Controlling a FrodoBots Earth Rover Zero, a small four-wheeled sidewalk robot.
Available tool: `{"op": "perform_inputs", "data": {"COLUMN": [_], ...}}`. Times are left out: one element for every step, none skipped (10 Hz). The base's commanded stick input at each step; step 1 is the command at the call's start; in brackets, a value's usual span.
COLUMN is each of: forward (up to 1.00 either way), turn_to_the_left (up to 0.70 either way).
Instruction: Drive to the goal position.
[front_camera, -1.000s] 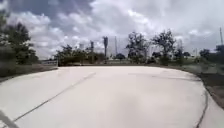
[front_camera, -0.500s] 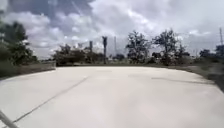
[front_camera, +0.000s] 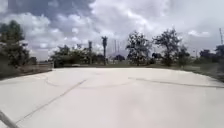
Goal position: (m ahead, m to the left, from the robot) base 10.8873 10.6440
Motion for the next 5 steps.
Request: {"op": "perform_inputs", "data": {"forward": [0.85,0.85,0.85,0.85,0.85], "turn_to_the_left": [0.00,0.00,0.00,0.00,0.00]}}
